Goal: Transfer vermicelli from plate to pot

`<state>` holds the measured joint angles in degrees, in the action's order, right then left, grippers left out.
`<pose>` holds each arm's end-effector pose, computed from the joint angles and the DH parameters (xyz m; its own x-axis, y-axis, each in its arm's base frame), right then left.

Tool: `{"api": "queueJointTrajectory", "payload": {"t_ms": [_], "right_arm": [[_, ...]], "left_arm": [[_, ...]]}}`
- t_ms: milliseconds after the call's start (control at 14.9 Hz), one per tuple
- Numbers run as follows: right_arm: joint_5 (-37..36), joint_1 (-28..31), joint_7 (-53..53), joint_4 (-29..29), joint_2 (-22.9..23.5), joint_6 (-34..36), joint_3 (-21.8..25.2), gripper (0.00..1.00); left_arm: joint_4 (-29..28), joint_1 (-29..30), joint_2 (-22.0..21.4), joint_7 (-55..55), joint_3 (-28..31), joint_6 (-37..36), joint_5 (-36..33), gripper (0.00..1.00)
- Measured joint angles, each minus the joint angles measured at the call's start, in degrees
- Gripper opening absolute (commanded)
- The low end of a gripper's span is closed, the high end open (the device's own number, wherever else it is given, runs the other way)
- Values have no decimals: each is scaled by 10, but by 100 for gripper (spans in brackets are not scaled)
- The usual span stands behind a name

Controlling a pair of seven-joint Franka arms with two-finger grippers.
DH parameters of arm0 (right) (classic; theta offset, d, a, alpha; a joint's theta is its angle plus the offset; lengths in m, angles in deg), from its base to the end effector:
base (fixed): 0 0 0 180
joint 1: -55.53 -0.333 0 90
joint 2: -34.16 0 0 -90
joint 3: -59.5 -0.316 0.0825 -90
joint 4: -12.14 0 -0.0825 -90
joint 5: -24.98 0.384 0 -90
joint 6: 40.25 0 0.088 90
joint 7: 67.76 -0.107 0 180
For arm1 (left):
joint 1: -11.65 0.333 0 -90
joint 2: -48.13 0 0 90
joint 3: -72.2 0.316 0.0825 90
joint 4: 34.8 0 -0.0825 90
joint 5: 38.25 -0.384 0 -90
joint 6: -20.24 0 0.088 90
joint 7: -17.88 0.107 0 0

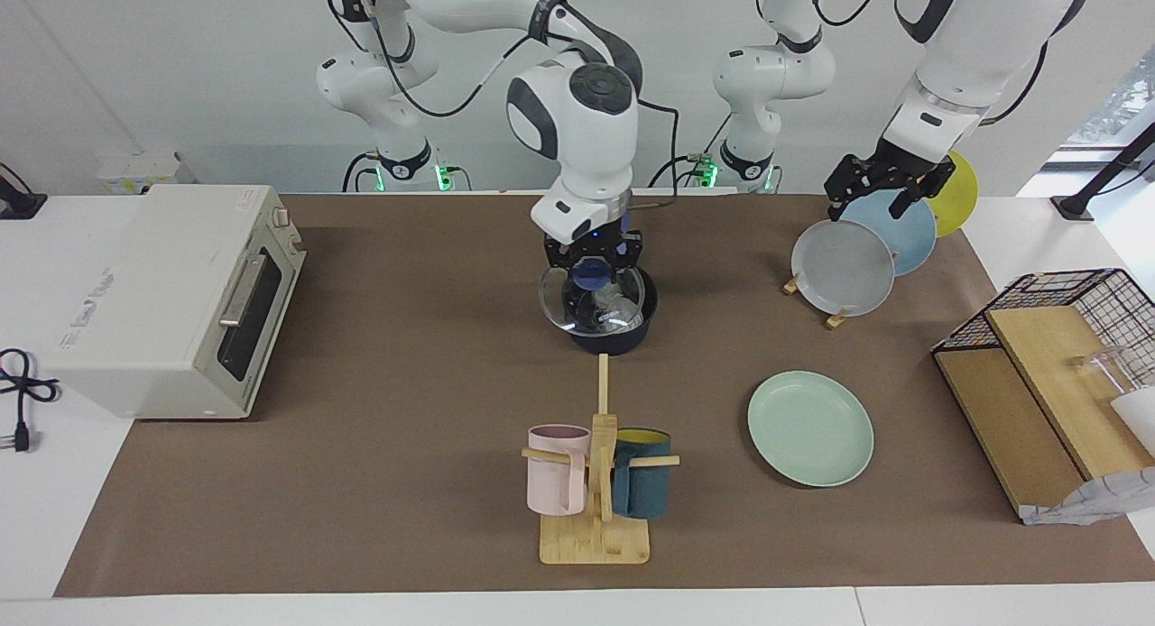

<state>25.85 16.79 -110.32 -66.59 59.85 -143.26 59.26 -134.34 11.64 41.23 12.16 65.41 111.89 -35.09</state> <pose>0.5352 0.4341 0.4572 0.9974 -0.0665 -0.0293 -0.0664 -0.9978 0.0045 0.5130 -0.0705 0.6125 0.9996 -0.0162 -0.0221 -0.0153 -0.9991 0.0389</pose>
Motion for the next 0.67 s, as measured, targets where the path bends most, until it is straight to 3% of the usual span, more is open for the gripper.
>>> {"api": "queueJointTrajectory", "payload": {"t_ms": [201,537,672], "right_arm": [[-4,-14,-15,43,49,6,0,20],[-4,-22,-28,53,50,25,0,20],[-4,-23,-34,52,50,37,0,20]], "left_arm": [[4,-3,-1,0,-2,-17,0,100],[6,-16,1,0,1,-30,0,100],[32,-19,16,0,5,-32,0,100]]}}
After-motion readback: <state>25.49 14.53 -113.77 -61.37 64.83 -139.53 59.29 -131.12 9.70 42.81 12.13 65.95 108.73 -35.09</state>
